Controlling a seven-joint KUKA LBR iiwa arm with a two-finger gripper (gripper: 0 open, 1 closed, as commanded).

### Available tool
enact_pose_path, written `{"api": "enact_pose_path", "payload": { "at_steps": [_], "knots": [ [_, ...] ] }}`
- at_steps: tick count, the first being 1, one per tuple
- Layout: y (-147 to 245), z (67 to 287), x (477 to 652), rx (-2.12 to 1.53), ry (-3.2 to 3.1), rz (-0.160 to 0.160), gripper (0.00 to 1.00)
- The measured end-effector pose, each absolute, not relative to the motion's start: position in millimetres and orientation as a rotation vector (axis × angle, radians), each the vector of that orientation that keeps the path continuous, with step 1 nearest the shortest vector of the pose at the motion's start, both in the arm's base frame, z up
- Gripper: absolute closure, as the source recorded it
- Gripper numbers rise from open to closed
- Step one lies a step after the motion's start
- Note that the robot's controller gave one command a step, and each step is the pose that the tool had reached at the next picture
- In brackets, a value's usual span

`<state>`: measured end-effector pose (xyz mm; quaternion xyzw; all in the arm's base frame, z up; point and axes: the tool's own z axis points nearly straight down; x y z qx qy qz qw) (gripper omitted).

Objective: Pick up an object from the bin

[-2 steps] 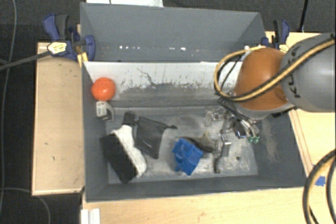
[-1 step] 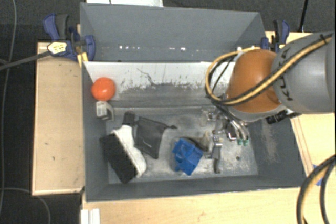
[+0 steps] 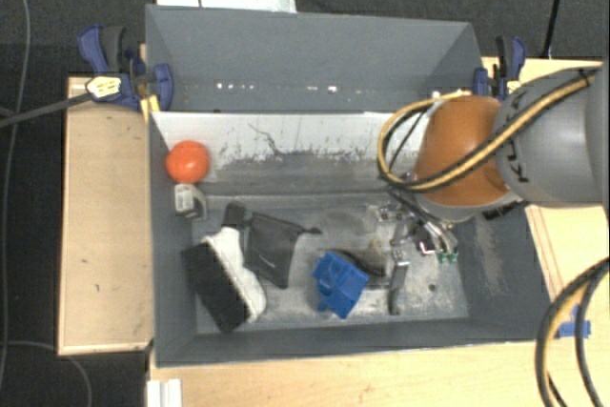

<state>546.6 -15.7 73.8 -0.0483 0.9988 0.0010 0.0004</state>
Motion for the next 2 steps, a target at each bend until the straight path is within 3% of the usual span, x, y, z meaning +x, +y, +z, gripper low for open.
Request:
{"api": "enact_pose_path", "payload": {
  "at_steps": [1,2],
  "knots": [
    [-22.2,70.1,517.0,0.283,3.123,0.001,1.0],
    [-22.1,70.1,517.0,0.283,3.123,0.001,1.0]
  ]
}}
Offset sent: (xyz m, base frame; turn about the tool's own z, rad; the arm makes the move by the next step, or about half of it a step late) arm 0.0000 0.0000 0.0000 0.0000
